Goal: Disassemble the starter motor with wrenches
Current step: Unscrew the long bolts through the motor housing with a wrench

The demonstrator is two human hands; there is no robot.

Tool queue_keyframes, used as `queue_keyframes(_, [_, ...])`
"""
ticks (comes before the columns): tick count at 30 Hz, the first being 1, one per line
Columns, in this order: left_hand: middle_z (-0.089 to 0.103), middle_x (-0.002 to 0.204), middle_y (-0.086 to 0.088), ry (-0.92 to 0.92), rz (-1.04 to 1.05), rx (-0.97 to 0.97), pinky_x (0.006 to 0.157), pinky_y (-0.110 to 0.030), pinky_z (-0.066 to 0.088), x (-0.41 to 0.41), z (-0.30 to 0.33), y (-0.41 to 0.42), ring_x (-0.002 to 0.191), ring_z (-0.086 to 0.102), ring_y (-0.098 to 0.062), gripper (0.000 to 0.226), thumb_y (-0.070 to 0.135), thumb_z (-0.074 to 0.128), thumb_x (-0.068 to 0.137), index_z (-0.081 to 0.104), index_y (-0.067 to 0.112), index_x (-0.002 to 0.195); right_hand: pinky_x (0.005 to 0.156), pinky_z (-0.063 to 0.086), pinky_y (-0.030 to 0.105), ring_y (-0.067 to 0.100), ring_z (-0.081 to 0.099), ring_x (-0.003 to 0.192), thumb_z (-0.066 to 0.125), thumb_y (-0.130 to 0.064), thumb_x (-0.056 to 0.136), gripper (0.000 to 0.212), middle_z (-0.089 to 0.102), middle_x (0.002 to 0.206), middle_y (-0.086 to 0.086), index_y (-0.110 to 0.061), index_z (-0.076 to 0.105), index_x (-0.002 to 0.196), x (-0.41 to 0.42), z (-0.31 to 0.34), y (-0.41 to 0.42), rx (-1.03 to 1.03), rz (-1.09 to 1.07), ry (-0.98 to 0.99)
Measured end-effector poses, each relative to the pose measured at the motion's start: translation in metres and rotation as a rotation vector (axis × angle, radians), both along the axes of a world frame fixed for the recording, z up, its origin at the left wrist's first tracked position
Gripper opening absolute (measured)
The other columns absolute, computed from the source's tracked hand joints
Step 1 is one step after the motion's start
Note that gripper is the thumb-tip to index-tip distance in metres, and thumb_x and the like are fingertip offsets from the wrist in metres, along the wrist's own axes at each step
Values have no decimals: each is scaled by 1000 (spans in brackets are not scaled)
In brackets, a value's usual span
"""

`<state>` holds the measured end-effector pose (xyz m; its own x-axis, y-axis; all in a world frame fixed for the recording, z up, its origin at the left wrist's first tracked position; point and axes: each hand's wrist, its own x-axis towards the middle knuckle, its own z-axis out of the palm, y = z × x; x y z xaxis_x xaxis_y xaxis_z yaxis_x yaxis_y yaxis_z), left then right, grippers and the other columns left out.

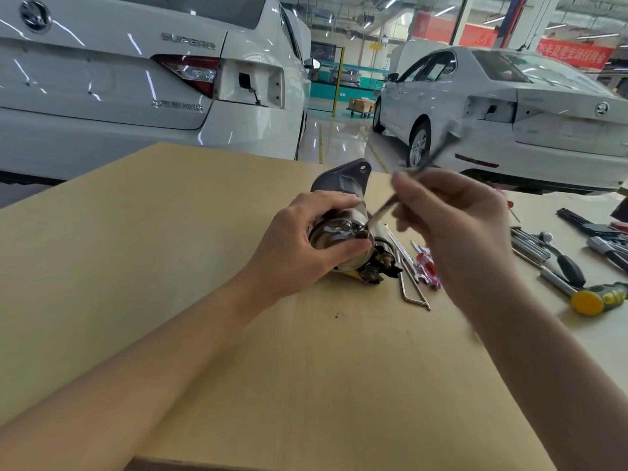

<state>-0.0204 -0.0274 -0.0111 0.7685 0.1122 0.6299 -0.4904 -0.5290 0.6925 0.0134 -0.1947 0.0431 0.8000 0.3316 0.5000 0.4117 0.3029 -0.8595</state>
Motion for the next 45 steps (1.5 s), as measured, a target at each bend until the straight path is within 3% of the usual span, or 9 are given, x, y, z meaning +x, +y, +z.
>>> queue_keyframes(4, [60, 118, 10, 3, 53, -55, 96, -12, 42, 7, -5, 1, 114, 54, 5, 70, 47, 76, 62, 56, 15, 122, 68, 52, 26, 7, 62, 70, 71, -12, 84, 11, 67, 79, -5, -16, 75, 93, -10, 4, 33, -495, -160, -520])
queue_keyframes(6, [57, 130, -8, 96, 41, -26, 105, -29, 42, 14, -9, 5, 125, 53, -13, 76, 33, 74, 66, 50, 1, 130, 74, 46, 32, 15, 58, 83, 65, -19, 90, 13, 62, 90, -1, -15, 75, 98, -13, -1, 41, -736, -196, -756])
queue_keyframes(8, [45, 141, -19, 199, 62, 113, 114, -30, 30, 19, -14, 6, 136, 42, -28, 70, 15, 71, 78, 40, 0, 138, 73, 39, 28, 18, 56, 92, 58, -23, 94, 20, 65, 95, 1, -15, 74, 102, -14, -6, 42, -831, -214, -909])
queue_keyframes(11, [38, 146, -2, 211, 61, 83, 115, -18, 22, 17, -14, 7, 142, 33, -16, 70, 27, 64, 83, 28, 19, 143, 70, 42, 32, 20, 59, 87, 53, -24, 95, 25, 69, 87, 3, -12, 74, 103, -17, -7, 36, -857, -100, -987])
queue_keyframes(14, [34, 154, -5, 160, -24, 75, 120, -39, 25, 14, -12, 8, 145, 30, -16, 76, 34, 65, 75, 27, 28, 141, 69, 46, 26, 13, 58, 74, 60, -17, 91, 19, 67, 77, -3, -8, 74, 98, -17, -10, 24, -685, 100, -788])
queue_keyframes(18, [33, 156, 2, 178, 2, 39, 117, -43, 31, 11, -11, 8, 144, 31, -11, 102, 50, 84, 62, 36, 22, 148, 54, 45, 16, 6, 56, 54, 62, -19, 84, 12, 67, 65, -2, -9, 67, 86, -13, -23, -1, -138, 91, -165])
queue_keyframes(24, [33, 156, 2, 169, 33, 76, 118, -43, 30, 11, -9, 8, 144, 29, -10, 100, 56, 74, 59, 39, 22, 146, 64, 57, 24, 20, 73, 71, 60, -12, 76, 9, 71, 73, 12, -7, 67, 73, -6, -45, -25, 230, 146, 514])
queue_keyframes(39, [35, 154, 7, 187, -1, -4, 118, -30, 29, 10, -7, 8, 142, 30, -1, 93, 65, 70, 62, 45, 27, 142, 67, 58, 25, 21, 74, 81, 64, -5, 71, 13, 74, 78, 11, -10, 74, 65, -6, -54, -16, 328, 190, 628])
queue_keyframes(45, [37, 153, 7, 193, 15, 6, 117, -37, 31, 10, -6, 7, 141, 32, -4, 87, 62, 68, 65, 46, 26, 141, 56, 53, 20, 15, 69, 67, 66, -10, 77, 6, 70, 72, 4, -7, 66, 83, -3, -33, -12, 125, -28, 284])
